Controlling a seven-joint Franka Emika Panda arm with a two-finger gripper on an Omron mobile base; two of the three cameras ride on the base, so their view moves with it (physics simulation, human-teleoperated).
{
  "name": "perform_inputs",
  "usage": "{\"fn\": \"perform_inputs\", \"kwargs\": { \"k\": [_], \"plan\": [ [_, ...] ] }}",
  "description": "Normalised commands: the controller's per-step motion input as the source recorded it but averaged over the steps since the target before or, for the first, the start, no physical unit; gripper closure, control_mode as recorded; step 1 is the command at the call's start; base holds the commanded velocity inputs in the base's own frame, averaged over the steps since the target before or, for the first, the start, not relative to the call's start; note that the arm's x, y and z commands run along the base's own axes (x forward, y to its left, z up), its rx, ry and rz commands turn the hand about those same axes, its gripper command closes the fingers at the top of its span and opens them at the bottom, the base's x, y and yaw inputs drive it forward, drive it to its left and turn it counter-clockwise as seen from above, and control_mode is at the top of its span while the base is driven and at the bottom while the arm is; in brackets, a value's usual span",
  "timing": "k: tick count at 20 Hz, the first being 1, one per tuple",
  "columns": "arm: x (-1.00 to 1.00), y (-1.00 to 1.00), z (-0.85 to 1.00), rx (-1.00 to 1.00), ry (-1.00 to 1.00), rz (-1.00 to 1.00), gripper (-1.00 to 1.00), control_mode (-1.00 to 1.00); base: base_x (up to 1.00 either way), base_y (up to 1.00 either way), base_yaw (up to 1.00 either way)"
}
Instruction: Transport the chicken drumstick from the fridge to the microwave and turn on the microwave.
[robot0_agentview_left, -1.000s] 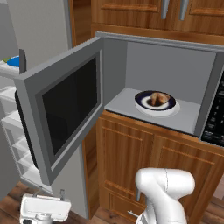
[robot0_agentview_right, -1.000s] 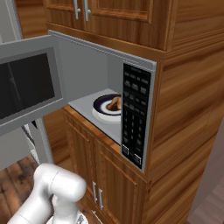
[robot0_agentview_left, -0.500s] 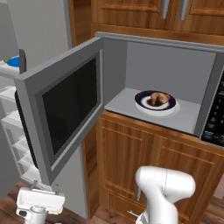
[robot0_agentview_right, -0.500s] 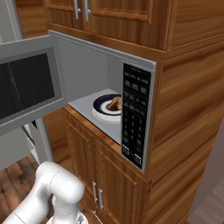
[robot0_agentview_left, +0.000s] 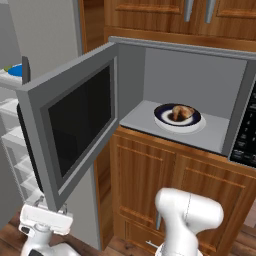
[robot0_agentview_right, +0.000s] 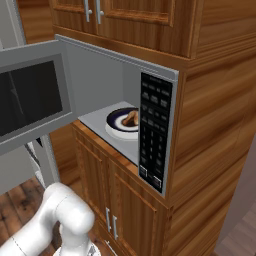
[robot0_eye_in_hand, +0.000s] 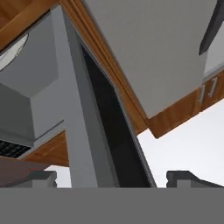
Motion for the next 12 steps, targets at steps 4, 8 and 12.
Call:
{"fn": "perform_inputs", "kwargs": {
  "k": [4,8,12],
  "plan": [
    [0.00,0.00,0.13,0.06,-0.24,-0.22,-1.00,-1.00,0.00,0.00,0.00],
    [0.00,0.00,0.10,0.04,-0.29,-0.26,-1.00,-1.00,0.00,0.00,0.00],
    [-0.06,0.00,0.17,0.06,-0.37,-0.25,-1.00,-1.00,0.00,0.00,0.00]
  ]
}}
